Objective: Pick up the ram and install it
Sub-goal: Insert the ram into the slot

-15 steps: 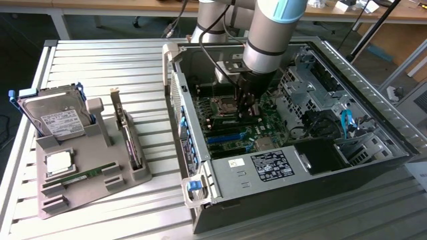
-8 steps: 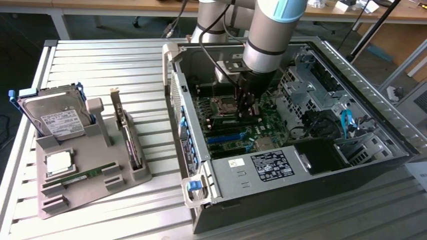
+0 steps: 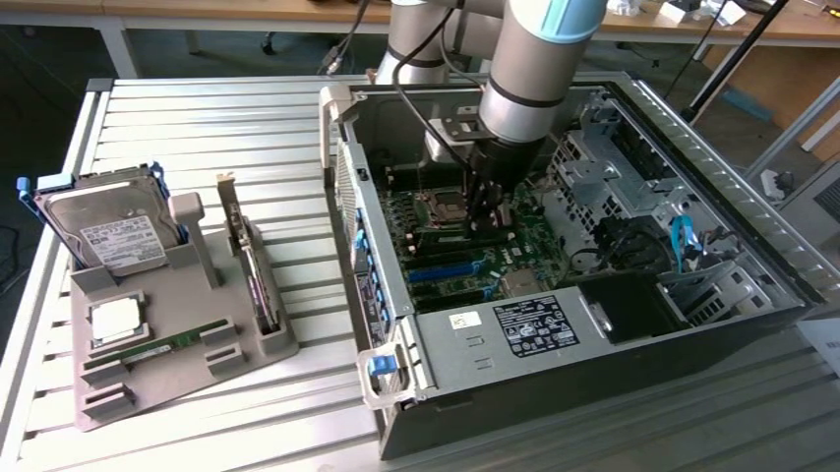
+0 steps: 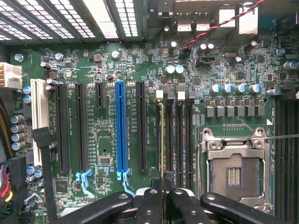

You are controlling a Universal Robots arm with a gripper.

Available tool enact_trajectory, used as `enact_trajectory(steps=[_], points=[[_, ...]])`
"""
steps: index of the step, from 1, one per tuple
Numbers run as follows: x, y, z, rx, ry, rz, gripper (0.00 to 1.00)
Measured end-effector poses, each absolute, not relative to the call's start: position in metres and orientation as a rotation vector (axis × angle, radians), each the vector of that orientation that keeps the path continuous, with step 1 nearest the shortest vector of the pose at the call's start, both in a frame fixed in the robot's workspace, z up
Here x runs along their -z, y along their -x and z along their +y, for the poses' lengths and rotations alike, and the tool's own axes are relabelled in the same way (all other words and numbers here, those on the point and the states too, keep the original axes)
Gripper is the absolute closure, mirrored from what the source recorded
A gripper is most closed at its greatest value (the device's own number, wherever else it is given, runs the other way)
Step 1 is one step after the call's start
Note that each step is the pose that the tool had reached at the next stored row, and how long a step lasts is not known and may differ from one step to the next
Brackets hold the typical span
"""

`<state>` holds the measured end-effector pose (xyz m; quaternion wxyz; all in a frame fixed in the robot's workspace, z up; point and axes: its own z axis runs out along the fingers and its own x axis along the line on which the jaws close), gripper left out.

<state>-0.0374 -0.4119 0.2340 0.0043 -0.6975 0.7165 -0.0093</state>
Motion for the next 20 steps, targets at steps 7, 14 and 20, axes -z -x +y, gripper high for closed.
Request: enact_trajectory(steps=[7,14,20], points=[[-0.2337,0.0359,-0.4117,0.028,2.185,2.244,0.88],[-0.2337,0.0359,-0.4117,0.028,2.189,2.240,0.88],[-0.2337,0.0359,-0.4117,0.028,2.213,2.217,0.88]])
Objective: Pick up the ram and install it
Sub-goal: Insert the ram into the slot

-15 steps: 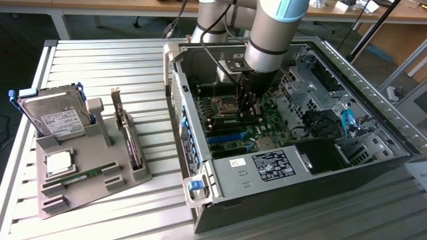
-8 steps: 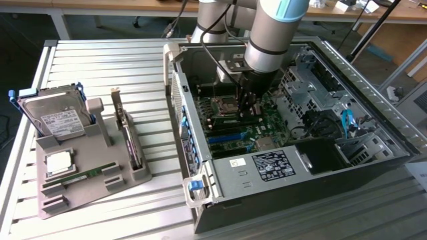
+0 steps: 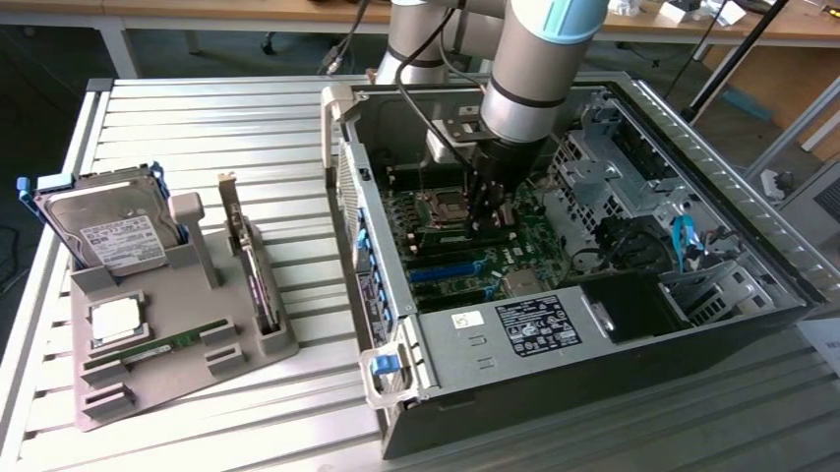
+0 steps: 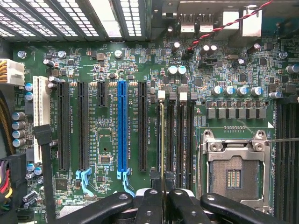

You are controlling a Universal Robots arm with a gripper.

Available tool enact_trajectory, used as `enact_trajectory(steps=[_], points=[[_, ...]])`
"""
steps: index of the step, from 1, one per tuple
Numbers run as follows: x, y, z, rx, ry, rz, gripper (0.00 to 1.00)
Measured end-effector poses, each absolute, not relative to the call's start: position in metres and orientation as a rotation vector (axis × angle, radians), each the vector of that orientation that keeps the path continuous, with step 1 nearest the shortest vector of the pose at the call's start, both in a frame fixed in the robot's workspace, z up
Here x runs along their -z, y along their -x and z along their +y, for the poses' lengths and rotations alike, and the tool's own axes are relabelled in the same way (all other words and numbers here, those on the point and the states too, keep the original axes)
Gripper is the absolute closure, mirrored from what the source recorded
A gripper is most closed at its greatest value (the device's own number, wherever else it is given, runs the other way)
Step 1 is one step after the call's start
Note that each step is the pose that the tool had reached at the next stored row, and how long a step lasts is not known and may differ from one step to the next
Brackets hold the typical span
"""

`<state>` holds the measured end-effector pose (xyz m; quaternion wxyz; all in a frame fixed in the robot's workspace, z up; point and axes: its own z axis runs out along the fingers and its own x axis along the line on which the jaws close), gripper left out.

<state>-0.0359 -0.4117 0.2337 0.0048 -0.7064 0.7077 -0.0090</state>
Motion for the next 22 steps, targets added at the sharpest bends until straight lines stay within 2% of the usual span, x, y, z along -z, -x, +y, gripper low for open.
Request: enact_trajectory(steps=[22], points=[[-0.2317,0.0359,-0.4117,0.028,2.201,2.228,0.88]])
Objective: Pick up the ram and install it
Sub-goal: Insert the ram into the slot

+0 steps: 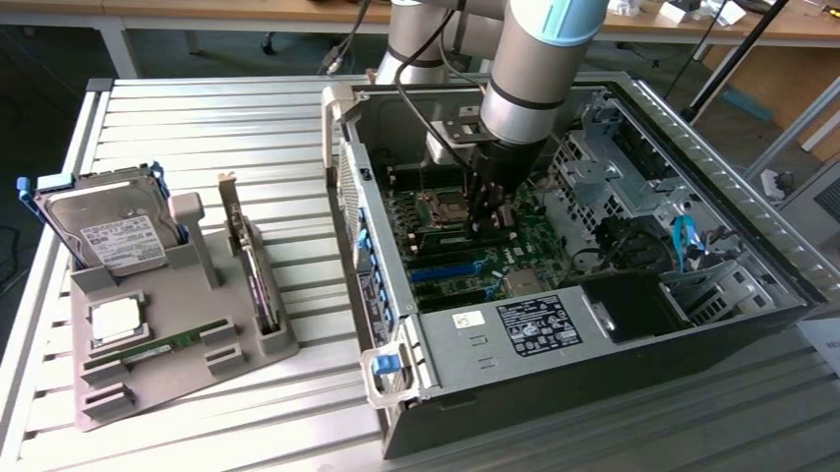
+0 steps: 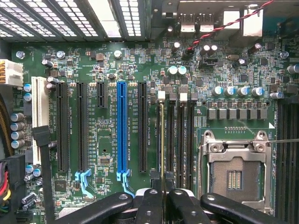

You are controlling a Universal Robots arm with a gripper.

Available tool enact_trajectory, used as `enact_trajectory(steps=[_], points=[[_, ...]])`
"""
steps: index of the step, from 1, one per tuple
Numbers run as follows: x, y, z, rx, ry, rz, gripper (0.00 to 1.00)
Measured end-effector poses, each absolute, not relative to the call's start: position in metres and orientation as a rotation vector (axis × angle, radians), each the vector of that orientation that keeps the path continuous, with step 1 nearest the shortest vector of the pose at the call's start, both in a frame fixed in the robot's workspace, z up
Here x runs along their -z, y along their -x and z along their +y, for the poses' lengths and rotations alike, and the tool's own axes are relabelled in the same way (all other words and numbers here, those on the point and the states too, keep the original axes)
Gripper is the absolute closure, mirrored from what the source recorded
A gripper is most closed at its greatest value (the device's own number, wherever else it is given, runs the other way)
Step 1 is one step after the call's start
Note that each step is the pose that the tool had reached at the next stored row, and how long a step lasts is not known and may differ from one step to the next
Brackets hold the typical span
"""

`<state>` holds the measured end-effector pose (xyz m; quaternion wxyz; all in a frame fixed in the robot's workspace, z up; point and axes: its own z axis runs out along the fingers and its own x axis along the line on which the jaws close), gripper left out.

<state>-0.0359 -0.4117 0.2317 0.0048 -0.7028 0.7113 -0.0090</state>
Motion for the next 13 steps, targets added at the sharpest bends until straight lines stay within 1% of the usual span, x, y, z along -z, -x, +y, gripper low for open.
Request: enact_trajectory(steps=[13], points=[[-0.2313,0.0359,-0.4122,0.028,2.184,2.246,0.88]])
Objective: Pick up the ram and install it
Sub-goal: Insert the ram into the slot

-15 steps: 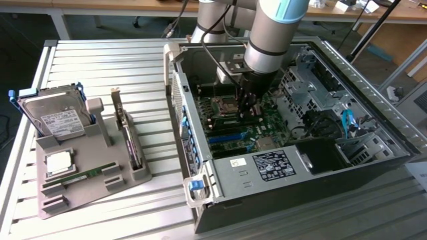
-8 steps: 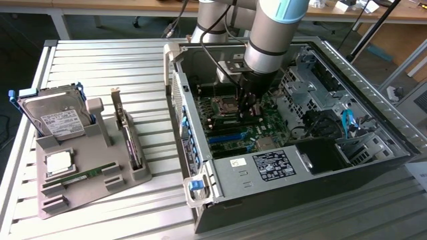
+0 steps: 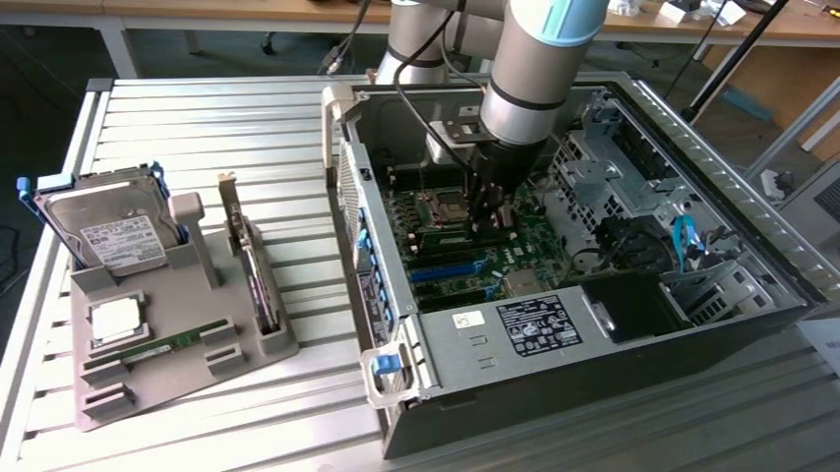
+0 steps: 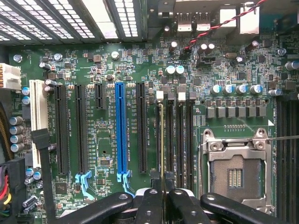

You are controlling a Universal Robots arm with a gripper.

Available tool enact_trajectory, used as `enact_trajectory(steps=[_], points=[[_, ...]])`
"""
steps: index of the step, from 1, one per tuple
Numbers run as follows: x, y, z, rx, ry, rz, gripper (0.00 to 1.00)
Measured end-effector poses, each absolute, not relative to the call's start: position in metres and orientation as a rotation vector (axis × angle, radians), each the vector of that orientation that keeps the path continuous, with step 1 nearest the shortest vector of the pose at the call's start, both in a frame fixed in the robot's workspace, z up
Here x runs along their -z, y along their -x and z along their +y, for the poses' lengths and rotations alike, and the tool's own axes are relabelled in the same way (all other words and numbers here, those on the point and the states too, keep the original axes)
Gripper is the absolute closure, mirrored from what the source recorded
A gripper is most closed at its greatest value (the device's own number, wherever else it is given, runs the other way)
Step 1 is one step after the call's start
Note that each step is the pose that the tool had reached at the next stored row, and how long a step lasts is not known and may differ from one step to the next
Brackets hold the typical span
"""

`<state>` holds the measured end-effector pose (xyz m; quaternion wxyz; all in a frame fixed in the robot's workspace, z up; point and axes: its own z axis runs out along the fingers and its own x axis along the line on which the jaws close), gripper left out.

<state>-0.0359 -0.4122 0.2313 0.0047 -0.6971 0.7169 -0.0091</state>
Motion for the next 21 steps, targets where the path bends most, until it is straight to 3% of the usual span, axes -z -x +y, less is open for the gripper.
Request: enact_trajectory(steps=[14,16,17,21], points=[[-0.2295,0.0357,-0.4121,0.029,2.183,2.245,0.88],[-0.2294,0.0357,-0.4121,0.028,2.184,2.245,0.87],[-0.2295,0.0358,-0.4121,0.028,2.184,2.245,0.81],[-0.2297,0.0359,-0.4122,0.029,2.184,2.245,0.81]])
